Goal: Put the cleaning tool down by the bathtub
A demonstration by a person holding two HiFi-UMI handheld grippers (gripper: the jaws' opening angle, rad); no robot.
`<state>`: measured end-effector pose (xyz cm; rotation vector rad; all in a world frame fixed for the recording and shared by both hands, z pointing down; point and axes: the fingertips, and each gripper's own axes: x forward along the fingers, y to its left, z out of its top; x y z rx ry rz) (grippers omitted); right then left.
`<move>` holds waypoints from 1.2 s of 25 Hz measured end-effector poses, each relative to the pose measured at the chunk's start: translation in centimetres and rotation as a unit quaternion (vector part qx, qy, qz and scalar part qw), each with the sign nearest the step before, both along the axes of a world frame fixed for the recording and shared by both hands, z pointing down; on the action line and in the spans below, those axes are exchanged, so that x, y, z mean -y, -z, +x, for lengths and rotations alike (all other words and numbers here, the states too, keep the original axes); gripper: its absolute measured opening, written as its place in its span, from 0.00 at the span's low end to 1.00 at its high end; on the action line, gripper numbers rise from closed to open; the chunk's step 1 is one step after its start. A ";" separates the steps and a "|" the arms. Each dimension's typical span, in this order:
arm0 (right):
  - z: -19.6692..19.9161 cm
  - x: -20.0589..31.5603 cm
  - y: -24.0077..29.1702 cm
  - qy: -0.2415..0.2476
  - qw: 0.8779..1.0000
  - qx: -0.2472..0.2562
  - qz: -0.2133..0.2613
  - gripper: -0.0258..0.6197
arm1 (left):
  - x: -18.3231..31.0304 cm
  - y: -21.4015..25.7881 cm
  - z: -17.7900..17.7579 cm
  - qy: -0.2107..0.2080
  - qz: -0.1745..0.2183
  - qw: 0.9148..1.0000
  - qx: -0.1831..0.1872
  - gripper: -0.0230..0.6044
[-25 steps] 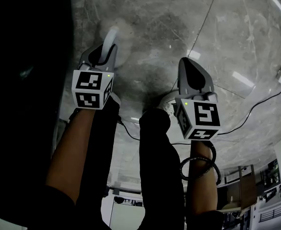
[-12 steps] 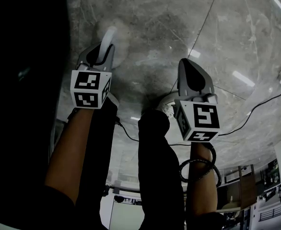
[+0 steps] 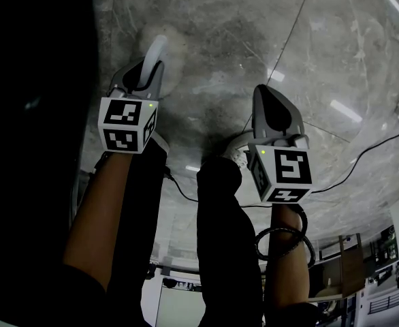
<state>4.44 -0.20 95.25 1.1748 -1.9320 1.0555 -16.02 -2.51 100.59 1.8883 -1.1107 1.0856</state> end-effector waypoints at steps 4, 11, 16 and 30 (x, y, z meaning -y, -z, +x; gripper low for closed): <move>0.2 0.3 0.2 -0.002 1.000 -0.002 0.003 0.07 | 0.0 0.1 0.0 0.003 -0.001 1.000 -0.002 0.17; -0.4 -0.1 0.7 0.010 1.000 -0.003 0.006 0.07 | -0.2 0.2 0.1 0.007 0.000 1.000 -0.011 0.21; -0.7 -0.2 1.3 0.013 1.000 -0.003 0.007 0.07 | -0.4 0.8 -0.2 0.007 0.000 1.000 -0.014 0.25; -0.7 0.8 5.4 0.020 1.000 -0.006 0.022 0.07 | 0.4 4.9 0.8 0.009 0.009 1.000 -0.020 0.26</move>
